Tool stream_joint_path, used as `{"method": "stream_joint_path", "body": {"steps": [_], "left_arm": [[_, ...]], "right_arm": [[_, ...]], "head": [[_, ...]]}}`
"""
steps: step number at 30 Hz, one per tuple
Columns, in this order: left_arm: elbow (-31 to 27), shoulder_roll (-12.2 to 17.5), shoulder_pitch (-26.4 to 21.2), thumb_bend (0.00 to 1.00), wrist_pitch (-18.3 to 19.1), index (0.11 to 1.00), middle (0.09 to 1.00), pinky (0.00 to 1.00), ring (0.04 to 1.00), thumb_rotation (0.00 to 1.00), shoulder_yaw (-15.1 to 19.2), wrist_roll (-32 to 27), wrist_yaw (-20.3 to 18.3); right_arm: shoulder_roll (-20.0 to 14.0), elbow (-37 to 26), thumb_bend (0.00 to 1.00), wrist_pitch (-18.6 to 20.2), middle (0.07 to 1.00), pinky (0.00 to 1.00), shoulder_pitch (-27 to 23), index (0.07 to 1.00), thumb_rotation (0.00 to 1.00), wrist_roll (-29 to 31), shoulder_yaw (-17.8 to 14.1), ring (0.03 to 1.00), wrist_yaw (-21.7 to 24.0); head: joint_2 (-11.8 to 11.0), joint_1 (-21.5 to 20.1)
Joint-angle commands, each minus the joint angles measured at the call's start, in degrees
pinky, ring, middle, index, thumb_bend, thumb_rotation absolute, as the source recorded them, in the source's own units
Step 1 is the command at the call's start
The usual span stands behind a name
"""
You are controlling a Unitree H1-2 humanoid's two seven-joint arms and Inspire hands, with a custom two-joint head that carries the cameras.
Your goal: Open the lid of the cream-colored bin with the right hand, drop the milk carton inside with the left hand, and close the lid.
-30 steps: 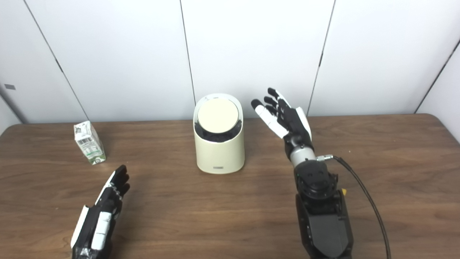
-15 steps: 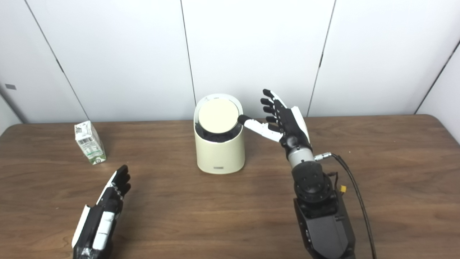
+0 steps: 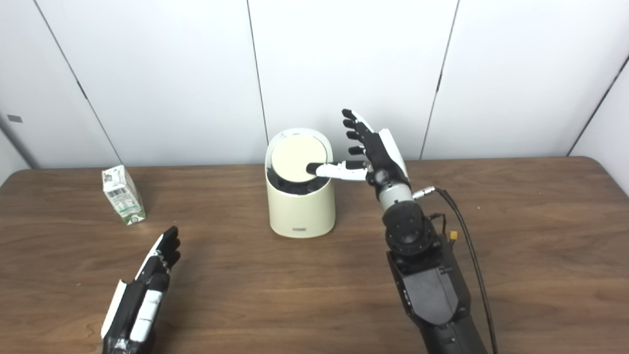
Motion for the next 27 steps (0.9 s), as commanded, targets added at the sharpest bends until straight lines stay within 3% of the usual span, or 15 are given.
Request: {"method": "stream_joint_path", "body": {"steps": [1,7,17,27], "left_arm": [[2.7,-0.9,2.5,0.71,-0.6,1.0,1.0,1.0,1.0,0.86,-0.9,0.6,0.7],[2.7,-0.8,2.5,0.72,-0.6,1.0,1.0,1.0,1.0,0.86,-1.1,1.3,0.7],[2.1,-0.9,2.4,0.72,0.5,1.0,1.0,1.0,1.0,0.86,-0.9,1.7,0.9],[2.6,-0.7,2.2,0.7,-0.1,1.0,1.0,1.0,1.0,0.85,-1.0,1.8,0.7]], "right_arm": [[-0.9,0.9,0.94,-4.2,0.899,0.77,-3.8,0.909,0.22,-2.3,1.0,0.887,-1.5],[-2.4,6.4,0.97,-8.9,0.89,0.8,-5.8,0.909,0.21,-7.0,4.1,0.879,-3.6],[-3.9,11.9,1.0,-12.8,0.904,0.8,-7.5,0.918,0.2,-12.2,7.6,0.882,-5.0],[-10.2,10.7,1.0,-14.0,0.932,0.9,-10.9,0.941,0.19,-24.2,16.3,0.949,-1.7]], "head": [[0.1,0.2],[0.2,0.5],[0.3,0.7],[0.7,1.6]]}}
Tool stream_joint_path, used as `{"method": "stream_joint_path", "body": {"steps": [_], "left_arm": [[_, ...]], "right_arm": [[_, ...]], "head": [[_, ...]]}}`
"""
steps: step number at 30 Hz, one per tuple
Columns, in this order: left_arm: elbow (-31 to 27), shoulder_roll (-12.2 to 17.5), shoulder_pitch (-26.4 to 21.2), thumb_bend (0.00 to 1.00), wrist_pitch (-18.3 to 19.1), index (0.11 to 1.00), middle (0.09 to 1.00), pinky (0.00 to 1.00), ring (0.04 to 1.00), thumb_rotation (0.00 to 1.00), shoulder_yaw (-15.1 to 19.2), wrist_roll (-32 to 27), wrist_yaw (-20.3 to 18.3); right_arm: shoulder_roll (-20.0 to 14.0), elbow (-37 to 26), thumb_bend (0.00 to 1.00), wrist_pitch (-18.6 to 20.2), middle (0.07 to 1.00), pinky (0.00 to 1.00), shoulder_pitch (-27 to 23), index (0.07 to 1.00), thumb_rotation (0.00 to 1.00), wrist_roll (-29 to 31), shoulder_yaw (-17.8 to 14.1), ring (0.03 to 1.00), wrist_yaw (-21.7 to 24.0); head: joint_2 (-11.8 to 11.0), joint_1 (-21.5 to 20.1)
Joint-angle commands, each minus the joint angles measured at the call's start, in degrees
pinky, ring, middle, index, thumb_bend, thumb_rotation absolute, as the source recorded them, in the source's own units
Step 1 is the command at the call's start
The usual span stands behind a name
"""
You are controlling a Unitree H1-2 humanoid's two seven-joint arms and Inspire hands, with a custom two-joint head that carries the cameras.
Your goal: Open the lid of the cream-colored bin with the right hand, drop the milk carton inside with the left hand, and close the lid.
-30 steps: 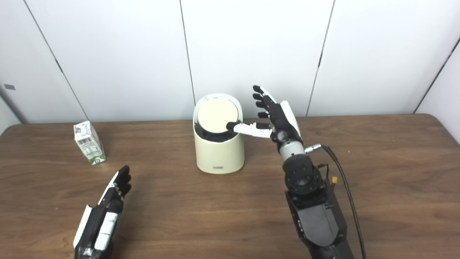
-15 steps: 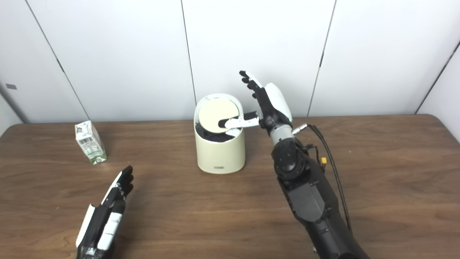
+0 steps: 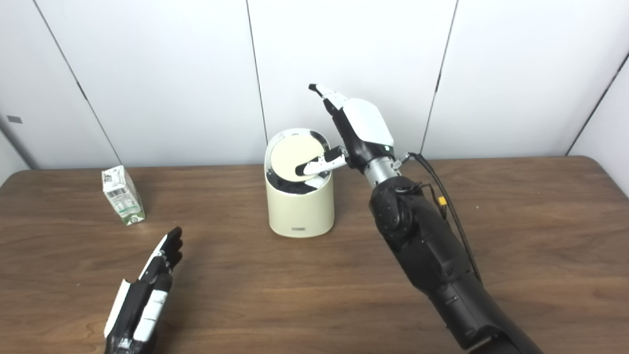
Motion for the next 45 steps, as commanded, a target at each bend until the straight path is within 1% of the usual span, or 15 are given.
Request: {"method": "stream_joint_path", "body": {"steps": [1,5,10,18,19,21,22,25,26,28,30,32,33,38,45], "left_arm": [[2.7,-0.8,2.0,0.69,-0.4,1.0,1.0,1.0,1.0,0.84,-1.0,-0.1,0.4],[2.6,-0.7,2.0,0.69,-0.2,1.0,1.0,1.0,1.0,0.82,-1.1,0.2,0.5],[2.9,-0.6,2.0,0.69,-0.6,1.0,1.0,1.0,1.0,0.82,-1.3,0.5,0.3],[2.4,-0.6,2.2,0.67,-0.4,1.0,1.0,1.0,1.0,0.83,-1.3,0.6,0.4],[2.4,-0.5,2.2,0.68,-0.3,1.0,1.0,1.0,1.0,0.83,-1.3,0.5,0.3],[2.5,-0.4,2.1,0.68,-0.4,1.0,1.0,1.0,1.0,0.84,-1.3,0.4,0.3],[2.6,-0.4,2.0,0.69,-0.5,1.0,1.0,1.0,1.0,0.84,-1.2,0.3,0.3],[2.7,-0.4,2.0,0.68,-0.2,1.0,1.0,1.0,1.0,0.85,-1.2,0.1,0.3],[2.7,-0.4,2.0,0.67,-0.3,1.0,1.0,1.0,1.0,0.85,-1.2,0.1,0.3],[2.7,-0.4,2.0,0.67,-0.1,1.0,1.0,1.0,1.0,0.85,-1.1,0.2,0.3],[2.8,-0.3,1.9,0.67,0.1,1.0,1.0,1.0,1.0,0.86,-1.1,0.1,0.3],[2.9,-0.3,1.9,0.68,0.2,1.0,1.0,1.0,1.0,0.85,-1.1,-0.1,0.3],[3.0,-0.3,1.9,0.68,-0.1,1.0,1.0,1.0,1.0,0.85,-1.1,-0.3,0.2],[3.0,-0.1,1.9,0.66,-0.4,1.0,1.0,1.0,1.0,0.85,-1.1,-0.3,0.0],[3.3,0.0,1.7,0.66,-0.7,1.0,1.0,1.0,1.0,0.85,-1.0,-0.7,0.0]], "right_arm": [[-2.0,0.9,1.0,-0.3,0.936,0.91,-2.6,0.941,0.19,-4.0,1.6,0.953,3.1],[-2.5,1.8,1.0,-1.3,0.938,0.92,-4.3,0.933,0.19,-5.4,3.1,0.96,4.3],[-1.5,2.2,1.0,-1.5,0.931,0.91,-4.6,0.938,0.15,-6.1,3.7,0.959,4.7],[-0.6,1.9,1.0,-1.7,0.921,0.88,-3.6,0.938,0.15,-4.0,2.0,0.944,5.0],[-0.2,1.5,1.0,-1.5,0.922,0.89,-3.3,0.938,0.16,-2.3,1.0,0.946,5.6],[1.4,0.9,1.0,-1.5,0.924,0.91,-2.4,0.93,0.24,3.5,-2.7,0.947,6.0],[2.5,0.7,0.99,-1.4,0.912,0.86,-2.0,0.921,0.3,6.7,-5.0,0.922,5.8],[5.6,-0.9,0.91,1.8,0.896,0.78,-1.3,0.922,0.48,13.4,-11.1,0.88,6.3],[6.3,-1.5,0.89,2.9,0.899,0.77,-1.2,0.926,0.51,15.3,-12.6,0.882,6.8],[7.5,-2.5,0.8,3.9,0.903,0.75,-0.8,0.928,0.56,18.7,-15.4,0.877,6.8],[8.3,-3.0,0.75,4.4,0.895,0.72,-0.4,0.918,0.59,20.6,-17.1,0.863,6.4],[8.7,-4.1,0.66,5.5,0.885,0.7,0.4,0.907,0.61,21.9,-18.5,0.843,6.1],[8.9,-5.1,0.65,6.6,0.885,0.7,1.0,0.906,0.63,22.5,-19.0,0.839,6.1],[9.1,-9.7,0.63,11.3,0.893,0.73,3.7,0.908,0.66,23.3,-20.2,0.84,6.7],[8.5,-16.7,0.61,13.3,0.911,0.77,9.5,0.905,0.66,26.4,-21.1,0.866,8.4]], "head": [[0.0,0.1],[0.0,0.1],[-0.1,0.3],[0.0,0.1],[0.0,0.1],[0.0,0.0],[0.0,-0.1],[-0.1,-0.3],[-0.1,-0.3],[-0.1,-0.3],[-0.1,-0.1],[-0.2,-0.2],[-0.2,-0.2],[-0.1,-0.3],[0.0,-0.4]]}}
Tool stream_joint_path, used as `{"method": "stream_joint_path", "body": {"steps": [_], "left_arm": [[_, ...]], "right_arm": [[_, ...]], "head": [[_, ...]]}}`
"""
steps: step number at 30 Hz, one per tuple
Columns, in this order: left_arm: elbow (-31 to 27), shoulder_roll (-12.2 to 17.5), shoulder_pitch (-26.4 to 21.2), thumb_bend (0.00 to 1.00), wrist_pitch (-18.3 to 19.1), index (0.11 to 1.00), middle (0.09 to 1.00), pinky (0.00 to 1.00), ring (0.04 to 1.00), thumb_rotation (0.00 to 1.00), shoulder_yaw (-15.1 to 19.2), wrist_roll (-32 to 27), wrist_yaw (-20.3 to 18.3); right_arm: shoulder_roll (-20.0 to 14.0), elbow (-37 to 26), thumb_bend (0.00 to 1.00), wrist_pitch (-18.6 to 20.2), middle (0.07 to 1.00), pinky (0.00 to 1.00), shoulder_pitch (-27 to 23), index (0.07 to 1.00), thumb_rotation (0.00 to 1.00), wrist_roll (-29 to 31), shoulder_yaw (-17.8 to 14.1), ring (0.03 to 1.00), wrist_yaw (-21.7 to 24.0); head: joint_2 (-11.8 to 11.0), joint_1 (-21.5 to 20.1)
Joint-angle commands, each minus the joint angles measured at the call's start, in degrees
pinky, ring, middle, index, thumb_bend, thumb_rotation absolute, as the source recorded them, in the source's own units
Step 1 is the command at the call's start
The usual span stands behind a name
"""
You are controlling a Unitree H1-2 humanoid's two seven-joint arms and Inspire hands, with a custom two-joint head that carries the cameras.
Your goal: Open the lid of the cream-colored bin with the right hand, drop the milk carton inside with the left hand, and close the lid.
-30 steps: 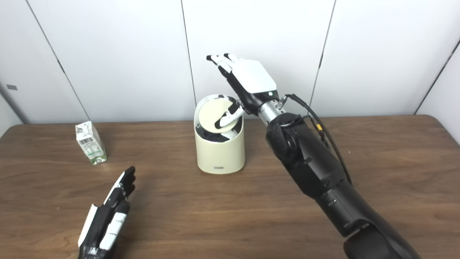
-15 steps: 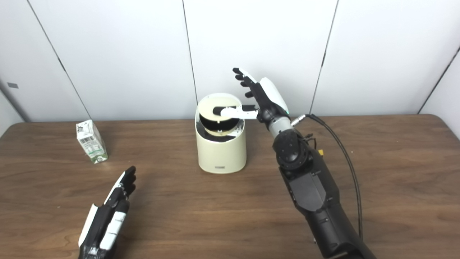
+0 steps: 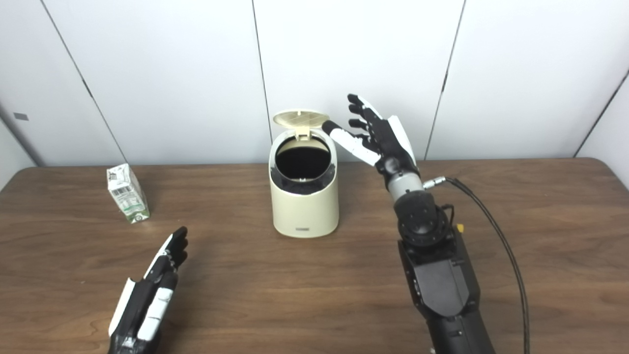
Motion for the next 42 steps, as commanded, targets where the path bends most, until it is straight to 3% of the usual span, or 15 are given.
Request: {"method": "stream_joint_path", "body": {"steps": [1,3,6,11,19,25,29,32,37,39,42], "left_arm": [[3.2,-0.3,1.9,0.66,-0.5,1.0,1.0,1.0,1.0,0.85,-0.5,-0.3,0.3],[3.1,-0.3,1.9,0.66,-0.3,1.0,1.0,1.0,1.0,0.85,-0.5,-0.4,0.4],[3.0,-0.4,1.9,0.67,-0.2,1.0,1.0,1.0,1.0,0.84,-0.3,-0.9,0.4],[2.4,-0.3,1.9,0.69,0.7,1.0,1.0,1.0,1.0,0.84,-0.1,-0.7,0.7],[2.0,0.2,2.1,0.69,1.1,1.0,1.0,1.0,1.0,0.85,0.5,-0.6,0.7],[2.4,0.2,2.1,0.69,0.3,1.0,1.0,1.0,1.0,0.83,1.0,-1.8,0.5],[1.5,0.0,2.5,0.69,0.6,1.0,1.0,1.0,1.0,0.81,1.0,-1.2,0.9],[0.9,-0.4,2.7,0.69,0.8,1.0,1.0,1.0,1.0,0.77,1.0,-0.8,1.4],[-1.4,-1.3,3.0,0.66,0.0,1.0,1.0,0.97,1.0,0.61,1.0,1.0,2.9],[-2.6,-1.7,3.2,0.65,0.1,1.0,1.0,0.93,0.987,0.52,1.1,2.3,3.8],[-4.4,-1.9,3.2,0.65,0.9,1.0,1.0,0.9,0.972,0.45,1.4,3.4,4.7]], "right_arm": [[-0.7,-4.1,0.6,-0.9,0.901,0.77,-0.7,0.908,0.68,1.4,-0.7,0.862,0.4],[-0.9,-6.5,0.55,-0.3,0.886,0.8,1.7,0.92,0.76,3.2,-1.3,0.867,1.1],[-2.0,-10.1,0.49,0.3,0.942,0.89,5.6,0.966,0.86,7.0,-2.5,0.927,3.6],[-3.7,-14.3,0.55,-0.3,0.98,0.97,12.3,0.983,0.97,10.7,-4.2,0.981,5.1],[-4.3,-20.7,0.69,-0.9,0.988,0.95,23.6,0.974,0.98,16.5,-6.7,0.985,5.6],[-2.2,-21.5,0.66,-4.2,0.994,0.96,29.0,0.979,1.0,15.3,-5.9,0.991,3.4],[-0.5,-22.5,0.68,-4.7,0.985,0.96,30.9,0.975,1.0,13.2,-5.2,0.985,1.4],[-0.2,-21.2,0.61,-6.6,0.975,0.95,31.4,0.971,1.0,12.3,-5.5,0.97,0.4],[-2.0,-17.8,0.55,-11.1,0.974,0.94,31.6,0.988,1.0,12.6,-6.8,0.961,0.7],[-3.4,-17.3,0.57,-11.8,0.976,0.96,31.3,0.986,0.89,14.0,-7.1,0.97,2.0],[-4.2,-19.1,0.6,-10.0,0.959,0.93,31.5,0.965,0.82,15.6,-7.4,0.957,2.7]], "head": [[0.1,-0.1],[0.0,-0.2],[0.1,-0.7],[0.2,-1.6],[0.3,-2.1],[0.3,-1.5],[0.5,2.1],[-0.2,7.0],[-1.1,13.6],[-1.3,15.3],[-1.5,17.8]]}}
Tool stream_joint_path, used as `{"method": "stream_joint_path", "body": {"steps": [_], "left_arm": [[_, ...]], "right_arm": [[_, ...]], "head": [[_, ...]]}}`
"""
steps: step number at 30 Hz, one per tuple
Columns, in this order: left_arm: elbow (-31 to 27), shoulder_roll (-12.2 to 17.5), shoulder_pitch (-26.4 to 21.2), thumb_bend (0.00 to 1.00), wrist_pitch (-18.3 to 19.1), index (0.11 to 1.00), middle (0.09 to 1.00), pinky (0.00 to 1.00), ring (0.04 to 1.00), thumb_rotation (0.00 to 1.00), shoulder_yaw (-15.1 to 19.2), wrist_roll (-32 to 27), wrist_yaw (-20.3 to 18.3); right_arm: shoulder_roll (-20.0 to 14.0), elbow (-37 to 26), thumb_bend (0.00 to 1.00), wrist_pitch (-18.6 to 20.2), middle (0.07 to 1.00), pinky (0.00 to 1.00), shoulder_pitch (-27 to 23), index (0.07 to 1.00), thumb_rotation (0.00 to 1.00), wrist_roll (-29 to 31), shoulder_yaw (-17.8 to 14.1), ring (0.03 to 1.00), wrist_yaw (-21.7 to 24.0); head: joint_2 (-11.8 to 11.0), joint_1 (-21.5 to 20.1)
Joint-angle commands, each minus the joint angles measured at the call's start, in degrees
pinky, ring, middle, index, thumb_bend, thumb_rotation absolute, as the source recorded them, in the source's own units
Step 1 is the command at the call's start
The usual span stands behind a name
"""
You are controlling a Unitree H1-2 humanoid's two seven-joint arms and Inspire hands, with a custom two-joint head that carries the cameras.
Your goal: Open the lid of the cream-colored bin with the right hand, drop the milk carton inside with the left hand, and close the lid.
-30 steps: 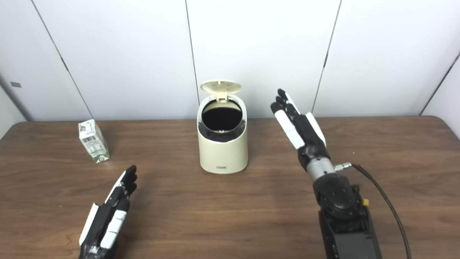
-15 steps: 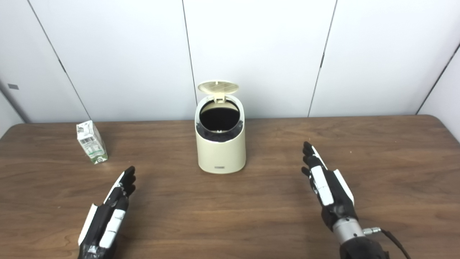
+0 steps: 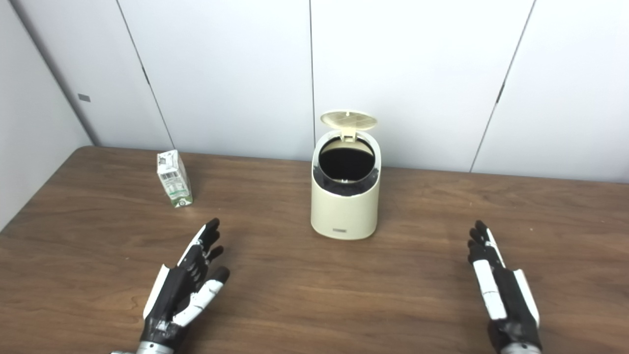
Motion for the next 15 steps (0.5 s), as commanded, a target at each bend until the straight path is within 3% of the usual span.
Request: {"method": "stream_joint_path", "body": {"steps": [1,4,7,9,12,15], "left_arm": [[-2.4,-0.5,0.9,0.65,-0.3,1.0,1.0,0.89,0.971,0.44,0.3,0.6,1.2],[-4.4,-0.3,0.1,0.67,1.1,1.0,0.994,0.89,0.965,0.37,1.4,3.0,2.9],[-6.4,0.0,-0.5,0.7,3.7,1.0,0.971,0.85,0.938,0.36,2.5,6.6,4.4],[-8.3,0.7,-1.2,0.71,6.8,1.0,0.975,0.88,0.943,0.36,3.8,8.4,5.0],[-10.6,2.0,-2.6,0.73,11.0,1.0,0.978,0.89,0.945,0.37,5.7,9.4,5.3],[-10.8,4.0,-5.2,0.76,12.9,1.0,0.979,0.92,0.949,0.33,7.8,9.0,5.5]], "right_arm": [[-0.2,-3.8,0.6,-0.5,0.956,0.92,-1.1,0.962,0.81,1.7,-0.5,0.954,0.5],[-0.5,-4.3,0.56,-0.2,0.93,0.84,-1.1,0.943,0.81,4.2,-1.0,0.91,1.0],[-1.1,-3.6,0.6,-0.4,0.892,0.75,-1.4,0.908,0.8,3.1,-0.9,0.86,0.3],[-0.9,-4.3,0.68,1.1,0.851,0.67,-1.4,0.859,0.81,1.8,-0.7,0.811,-0.6],[-0.9,-4.9,0.71,1.7,0.851,0.66,-1.2,0.847,0.81,1.2,-0.5,0.815,-0.6],[-1.1,-5.4,0.71,1.9,0.857,0.66,-1.0,0.858,0.85,-0.2,0.0,0.816,-0.7]], "head": [[-0.1,0.9],[-0.3,2.9],[-0.3,3.1],[-0.3,3.0],[-0.2,2.5],[-0.3,3.0]]}}
